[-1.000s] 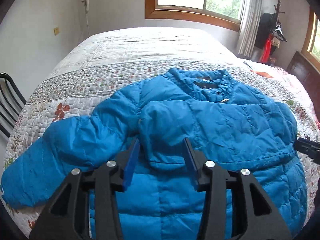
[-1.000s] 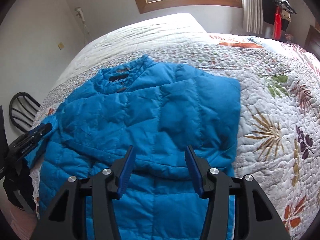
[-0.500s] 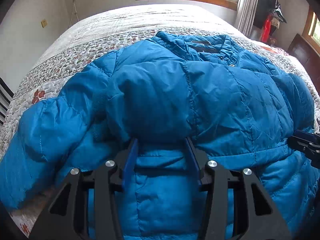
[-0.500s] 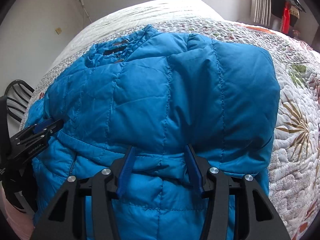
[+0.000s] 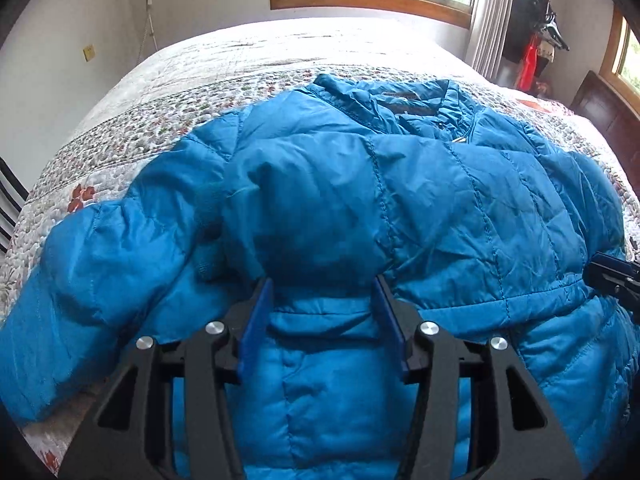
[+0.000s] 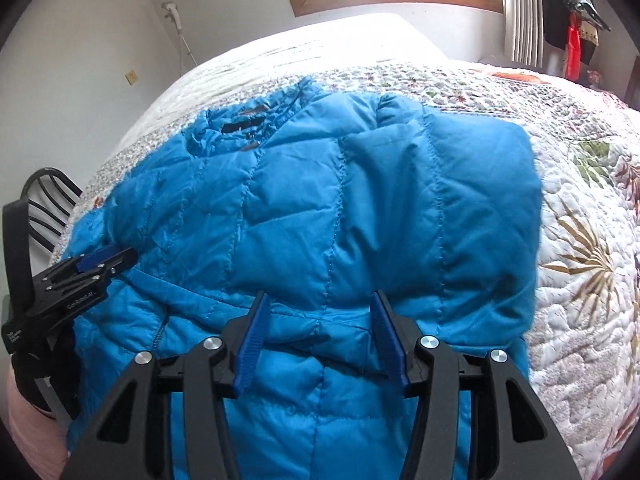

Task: Fold large clothes
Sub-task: 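Grasp the other sleeve cuff with the left tool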

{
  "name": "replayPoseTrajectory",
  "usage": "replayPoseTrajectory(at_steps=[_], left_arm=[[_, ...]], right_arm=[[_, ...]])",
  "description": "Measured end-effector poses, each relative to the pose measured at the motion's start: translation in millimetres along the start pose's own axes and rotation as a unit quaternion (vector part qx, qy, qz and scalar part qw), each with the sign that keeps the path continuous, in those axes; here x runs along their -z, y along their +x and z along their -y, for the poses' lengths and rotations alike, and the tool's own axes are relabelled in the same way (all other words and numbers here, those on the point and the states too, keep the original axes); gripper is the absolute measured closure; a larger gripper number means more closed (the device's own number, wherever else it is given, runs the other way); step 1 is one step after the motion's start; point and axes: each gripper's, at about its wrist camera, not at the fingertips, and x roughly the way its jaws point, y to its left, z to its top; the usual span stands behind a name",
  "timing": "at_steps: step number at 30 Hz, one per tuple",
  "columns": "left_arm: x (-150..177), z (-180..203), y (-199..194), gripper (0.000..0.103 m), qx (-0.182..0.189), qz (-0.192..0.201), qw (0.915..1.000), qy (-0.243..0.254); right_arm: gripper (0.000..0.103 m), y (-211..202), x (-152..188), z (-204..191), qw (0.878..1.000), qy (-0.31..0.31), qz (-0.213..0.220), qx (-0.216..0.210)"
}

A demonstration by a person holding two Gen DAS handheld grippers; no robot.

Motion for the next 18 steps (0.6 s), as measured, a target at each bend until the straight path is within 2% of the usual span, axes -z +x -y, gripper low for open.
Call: replayPoseTrajectory(at_steps=[2, 3, 5, 8, 11, 15, 18], left_arm=[[6, -17, -21, 0.045, -0.002, 0.008, 0.9999, -0.013], [10, -28, -31, 0.042, 0.0, 0.015, 0.9997, -0.02], [23, -56, -51, 0.035, -0.027, 0.023, 0.9987, -0.036], [46, -106, -72, 0.029, -0.066, 0.024, 0.9948, -0.073], [80, -158, -90, 0.028, -0.086, 0.018, 0.988, -0.127], [129, -222, -107, 0.028, -0.113, 0.0, 0.9705, -0.213], [166, -269, -116, 0.028, -0.114, -0.008, 0.9479, -0.297]], right_arm=[[0.05, -29, 3, 15, 1.0, 0.017, 0.022, 0.007], [0.049, -44, 6, 26, 0.999, 0.027, 0.032, 0.02], [0.045, -69, 13, 52, 0.995, 0.05, 0.051, 0.063], [0.045, -99, 29, 98, 0.985, 0.096, 0.073, 0.126], [0.045, -127, 51, 147, 0.972, 0.142, 0.09, 0.163], [0.045, -152, 85, 209, 0.948, 0.203, 0.094, 0.228], [0.045, -162, 112, 250, 0.926, 0.248, 0.088, 0.27]])
